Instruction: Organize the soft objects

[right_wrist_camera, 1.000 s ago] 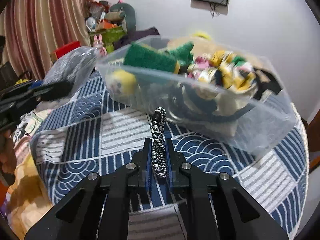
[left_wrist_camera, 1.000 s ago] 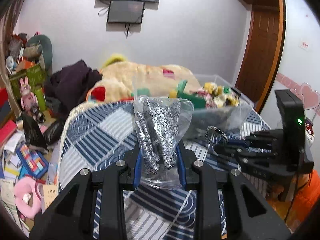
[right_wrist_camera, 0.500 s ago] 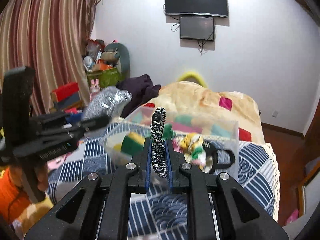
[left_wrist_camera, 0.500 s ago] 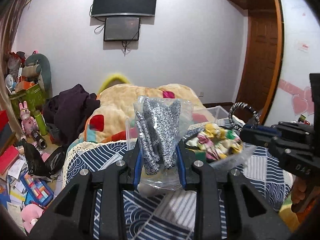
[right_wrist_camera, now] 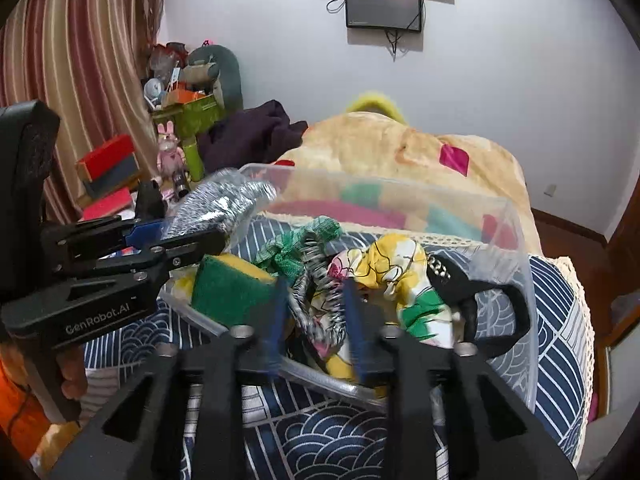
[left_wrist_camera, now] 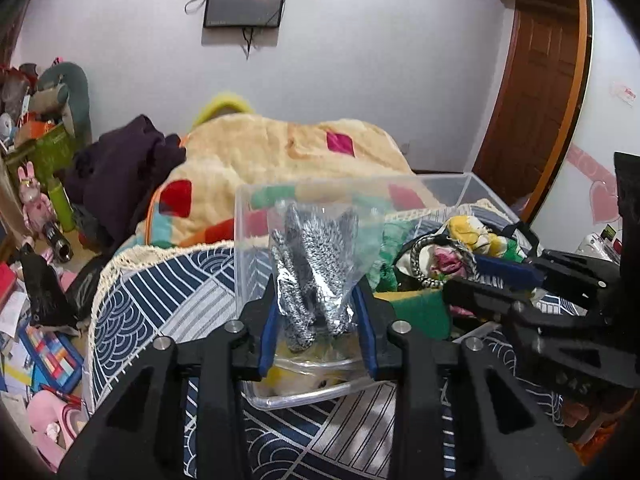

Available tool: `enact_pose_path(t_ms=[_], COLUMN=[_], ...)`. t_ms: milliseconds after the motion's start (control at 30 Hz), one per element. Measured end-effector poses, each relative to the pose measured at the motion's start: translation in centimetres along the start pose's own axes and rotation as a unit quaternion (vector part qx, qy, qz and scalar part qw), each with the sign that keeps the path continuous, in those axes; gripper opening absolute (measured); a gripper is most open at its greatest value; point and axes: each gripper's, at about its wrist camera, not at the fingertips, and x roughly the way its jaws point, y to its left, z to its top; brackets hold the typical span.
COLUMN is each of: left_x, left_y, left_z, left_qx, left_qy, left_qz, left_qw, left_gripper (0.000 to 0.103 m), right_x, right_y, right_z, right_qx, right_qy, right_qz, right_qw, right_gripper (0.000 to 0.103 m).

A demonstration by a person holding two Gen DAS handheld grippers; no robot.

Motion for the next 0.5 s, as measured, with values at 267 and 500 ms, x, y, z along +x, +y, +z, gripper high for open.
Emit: enact_pose_path(t_ms=[267,500], left_x=[-2.5,-8.8], left_y=[-0.3,-2.1], left_z=[-0.2,0.2], left_qx=[-0.003,0.009], left_qy=[-0.021,-0.083], left_qz=[-0.012,-0.022], left_qw=[0.9997,0.9963], left_gripper=[0.052,0.058], right_x=[-2.4,-7.7], right_y=[0.0,0.1], right_z=[0.2,0.9], right_qx=[-0.015,-0.007], right_qy=[-0.026,-0.087], right_qz=[-0.01,-0.01], right_qw=[0.999,0.996], right_gripper=[0.053,0.053])
